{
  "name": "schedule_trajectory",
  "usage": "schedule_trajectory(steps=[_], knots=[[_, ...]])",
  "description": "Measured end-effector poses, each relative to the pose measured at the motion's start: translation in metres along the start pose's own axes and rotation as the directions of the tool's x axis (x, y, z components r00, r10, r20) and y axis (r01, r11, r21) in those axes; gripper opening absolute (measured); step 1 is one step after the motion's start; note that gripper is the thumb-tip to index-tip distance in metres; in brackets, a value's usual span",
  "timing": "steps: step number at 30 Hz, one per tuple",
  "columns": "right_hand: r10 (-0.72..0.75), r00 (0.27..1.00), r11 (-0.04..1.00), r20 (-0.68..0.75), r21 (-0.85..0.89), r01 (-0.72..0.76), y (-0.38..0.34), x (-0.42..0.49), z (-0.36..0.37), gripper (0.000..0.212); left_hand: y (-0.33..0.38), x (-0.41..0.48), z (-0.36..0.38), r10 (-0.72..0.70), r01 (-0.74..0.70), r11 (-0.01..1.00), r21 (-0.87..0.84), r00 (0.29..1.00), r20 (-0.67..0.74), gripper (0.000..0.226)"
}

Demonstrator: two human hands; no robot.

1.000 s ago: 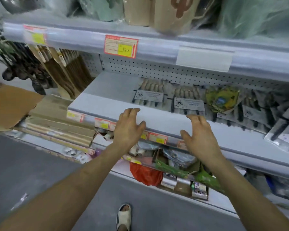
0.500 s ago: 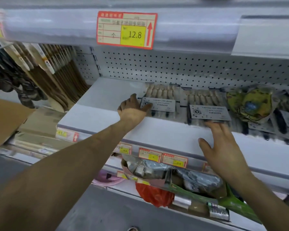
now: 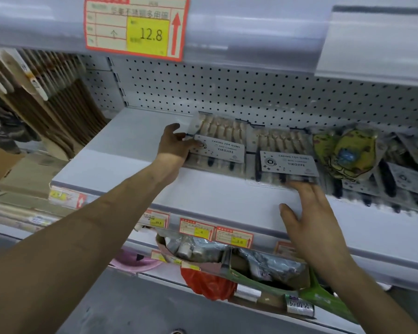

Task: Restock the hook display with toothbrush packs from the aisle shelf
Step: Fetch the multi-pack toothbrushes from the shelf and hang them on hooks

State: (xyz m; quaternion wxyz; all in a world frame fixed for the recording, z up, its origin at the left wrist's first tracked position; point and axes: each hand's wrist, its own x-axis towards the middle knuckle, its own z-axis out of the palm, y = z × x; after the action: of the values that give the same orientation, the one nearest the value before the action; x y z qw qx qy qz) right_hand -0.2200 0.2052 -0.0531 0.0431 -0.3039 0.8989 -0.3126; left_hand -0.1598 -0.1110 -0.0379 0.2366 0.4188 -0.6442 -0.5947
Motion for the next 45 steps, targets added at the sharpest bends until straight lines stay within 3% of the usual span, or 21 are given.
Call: schedule_trajectory(steps=[3,9,14,19,27,32,37,41,45], knots=[[0.024,1.000,0.999,-0.015,-0.026,-0.025,0.005,0.006,-0.002,0.045,0.005,0.005,0.003,-0.023,0.022,0.998,-0.053,1.000,-0.019,0.074],[-0.020,0.999,0.993,-0.037,-0.114,0.015,0.013,0.027,-0.002,0.058,0.004,0.004,-0.003,-0.069,0.068,0.997,0.035,0.997,0.033,0.068],[0.016,1.000,0.976,0.027,-0.217,-0.009,0.020,0.054,0.007,0.066,0.000,0.002,-0.020,-0.107,0.108,0.994,0.004,0.987,0.119,0.044],[0.019,0.997,0.948,0.071,-0.319,0.005,0.024,0.063,0.013,0.063,0.001,-0.010,-0.035,-0.122,0.137,0.984,-0.110,0.983,0.135,0.051],[-0.019,0.991,0.974,0.136,-0.220,0.048,0.015,0.046,0.010,0.052,0.007,-0.038,-0.070,-0.066,0.067,0.965,-0.253,0.998,0.012,0.055],[-0.031,0.999,0.999,0.041,-0.013,0.032,0.009,0.041,0.005,0.028,-0.002,-0.053,-0.096,-0.111,0.098,0.937,-0.336,0.994,-0.020,0.056],[0.101,0.993,0.995,-0.062,0.001,-0.101,0.009,0.055,0.008,0.044,-0.014,-0.070,-0.098,-0.131,0.113,0.944,-0.309,0.991,-0.037,0.061],[0.223,0.975,0.971,-0.003,-0.091,-0.223,0.006,0.069,0.014,0.082,-0.020,-0.078,-0.091,-0.131,0.118,0.948,-0.297,0.991,-0.025,0.066],[0.315,0.949,0.948,0.010,0.037,-0.315,0.001,0.083,0.015,0.090,-0.024,-0.078,-0.082,-0.119,0.110,0.958,-0.264,0.993,-0.017,0.066]])
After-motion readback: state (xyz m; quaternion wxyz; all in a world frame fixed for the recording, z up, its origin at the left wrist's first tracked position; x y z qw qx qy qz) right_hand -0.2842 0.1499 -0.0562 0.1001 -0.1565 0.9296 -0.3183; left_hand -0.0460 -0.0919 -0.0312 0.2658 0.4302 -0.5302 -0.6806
